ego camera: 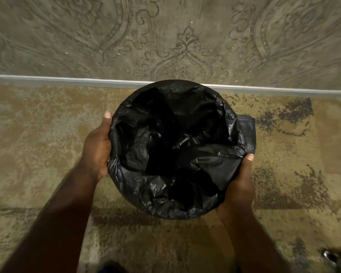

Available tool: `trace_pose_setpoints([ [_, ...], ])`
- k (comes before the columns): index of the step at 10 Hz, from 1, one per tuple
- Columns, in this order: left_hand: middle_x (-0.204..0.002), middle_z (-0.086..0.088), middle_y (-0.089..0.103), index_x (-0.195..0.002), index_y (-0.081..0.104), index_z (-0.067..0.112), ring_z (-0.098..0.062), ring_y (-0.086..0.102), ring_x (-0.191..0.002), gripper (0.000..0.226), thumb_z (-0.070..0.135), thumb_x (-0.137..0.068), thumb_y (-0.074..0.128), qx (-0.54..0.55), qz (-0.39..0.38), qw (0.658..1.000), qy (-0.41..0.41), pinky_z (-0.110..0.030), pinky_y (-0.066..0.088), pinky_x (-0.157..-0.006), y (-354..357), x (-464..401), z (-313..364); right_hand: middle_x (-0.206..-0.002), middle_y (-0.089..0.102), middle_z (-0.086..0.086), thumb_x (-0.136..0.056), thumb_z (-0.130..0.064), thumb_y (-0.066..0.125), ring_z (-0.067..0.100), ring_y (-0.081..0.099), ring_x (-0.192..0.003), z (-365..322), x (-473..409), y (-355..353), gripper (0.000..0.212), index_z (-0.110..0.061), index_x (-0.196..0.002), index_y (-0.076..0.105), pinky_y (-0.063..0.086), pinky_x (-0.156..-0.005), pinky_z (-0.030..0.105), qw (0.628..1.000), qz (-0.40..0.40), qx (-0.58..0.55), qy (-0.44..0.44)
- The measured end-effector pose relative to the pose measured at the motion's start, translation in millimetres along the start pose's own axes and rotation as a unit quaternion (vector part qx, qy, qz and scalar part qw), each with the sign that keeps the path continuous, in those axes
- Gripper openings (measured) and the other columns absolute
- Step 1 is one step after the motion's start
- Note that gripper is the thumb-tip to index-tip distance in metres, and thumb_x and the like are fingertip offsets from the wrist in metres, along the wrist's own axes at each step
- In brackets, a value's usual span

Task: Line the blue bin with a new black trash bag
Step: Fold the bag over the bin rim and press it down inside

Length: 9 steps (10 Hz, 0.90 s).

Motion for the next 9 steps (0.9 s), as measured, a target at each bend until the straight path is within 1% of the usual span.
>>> trace_pose_setpoints([
  [1, -0.098, -0.004, 0.066, -0.104, 0.057, 0.009, -0.004, 0.064, -0.088, 0.049, 0.056, -0.095, 0.044, -0.219, 0.117, 0.954, 0.167, -0.04, 0.051, -0.086, -2, 6, 16, -0.125, 0.069, 0.001, -0.067, -0.09, 0.048, 0.026, 0.064, -0.117, -16, 11, 7, 0.076, -0.035, -0.115, 0.07, 0.049, -0.098, 0.05, 0.998, 0.032, 0.03, -0.046],
  [2, -0.101, -0.006, 0.056, -0.114, 0.049, 0.015, -0.013, 0.058, -0.086, 0.045, 0.053, -0.09, 0.051, -0.317, 0.199, 0.865, 0.333, -0.037, 0.049, -0.075, 8, 24, 42, -0.119, 0.071, 0.002, -0.072, -0.091, 0.031, 0.023, 0.069, -0.106, -44, 7, 1, 0.086, -0.031, -0.123, 0.064, 0.059, -0.075, 0.037, 0.985, 0.063, 0.12, -0.107],
  [3, -0.118, -0.008, 0.052, -0.127, 0.05, 0.013, -0.026, 0.055, -0.106, 0.063, 0.06, -0.085, 0.054, -0.425, 0.209, 0.807, 0.353, -0.038, 0.047, -0.088, 28, 33, 46, -0.11, 0.073, 0.002, -0.075, -0.087, 0.03, 0.019, 0.07, -0.097, -75, 3, 9, 0.082, -0.027, -0.118, 0.065, 0.055, -0.065, 0.032, 0.966, 0.044, 0.215, -0.137],
  [4, -0.134, -0.014, 0.044, -0.142, 0.036, 0.013, -0.034, 0.048, -0.12, 0.079, 0.049, -0.08, 0.068, -0.518, 0.183, 0.79, 0.274, -0.048, 0.045, -0.094, 42, 36, 27, -0.097, 0.075, -0.001, -0.083, -0.077, 0.038, 0.019, 0.073, -0.086, -80, -7, 27, 0.062, -0.027, -0.096, 0.072, 0.058, -0.07, 0.037, 0.956, 0.016, 0.277, -0.097],
  [5, -0.135, -0.019, 0.04, -0.147, 0.028, 0.009, -0.035, 0.05, -0.114, 0.072, 0.011, -0.085, 0.064, -0.516, 0.142, 0.795, 0.284, -0.041, 0.047, -0.091, 33, 33, 22, -0.102, 0.066, 0.019, -0.09, -0.066, 0.044, 0.037, 0.063, -0.095, -78, -16, 29, 0.066, -0.004, -0.102, 0.063, 0.052, -0.082, 0.041, 0.903, 0.129, 0.375, -0.164],
  [6, -0.141, -0.022, 0.032, -0.149, 0.024, 0.004, -0.025, 0.044, -0.119, 0.068, 0.003, -0.089, 0.057, -0.495, 0.101, 0.818, 0.273, -0.025, 0.036, -0.094, 21, 30, 24, -0.094, 0.062, 0.015, -0.093, -0.058, 0.047, 0.036, 0.061, -0.094, -78, -14, 28, 0.058, 0.0, -0.102, 0.053, 0.046, -0.072, 0.037, 0.888, 0.138, 0.378, -0.221],
  [7, -0.143, -0.021, 0.034, -0.145, 0.033, 0.004, -0.029, 0.037, -0.13, 0.059, 0.018, -0.093, 0.057, -0.513, 0.102, 0.779, 0.345, -0.035, 0.033, -0.107, 24, 39, 33, -0.099, 0.057, 0.008, -0.091, -0.061, 0.048, 0.025, 0.058, -0.092, -83, -7, 21, 0.053, -0.01, -0.107, 0.046, 0.05, -0.081, 0.042, 0.88, 0.131, 0.372, -0.264],
  [8, -0.127, -0.016, 0.05, -0.129, 0.051, 0.009, -0.029, 0.048, -0.118, 0.038, 0.013, -0.091, 0.051, -0.513, 0.101, 0.707, 0.477, -0.037, 0.04, -0.1, 50, 63, 45, -0.111, 0.049, 0.004, -0.092, -0.058, 0.05, 0.017, 0.048, -0.101, -98, 24, 39, 0.049, -0.016, -0.117, 0.049, 0.044, -0.084, 0.034, 0.701, 0.151, 0.504, -0.482],
  [9, -0.126, -0.011, 0.061, -0.128, 0.057, 0.01, -0.028, 0.057, -0.115, 0.039, 0.014, -0.092, 0.043, -0.609, -0.116, 0.652, 0.436, -0.04, 0.041, -0.1, 94, 68, 20, -0.099, 0.062, -0.002, -0.094, -0.031, 0.052, 0.02, 0.063, -0.091, -81, 33, 92, 0.019, -0.022, -0.108, 0.06, 0.047, -0.074, 0.032, 0.518, -0.106, 0.683, -0.504],
])
Point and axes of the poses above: each hand's wrist, its own x-axis away from the middle knuckle, its own y-axis out of the palm, z = x × y, the point moved 4 cm from there along -x, towards the middle knuckle
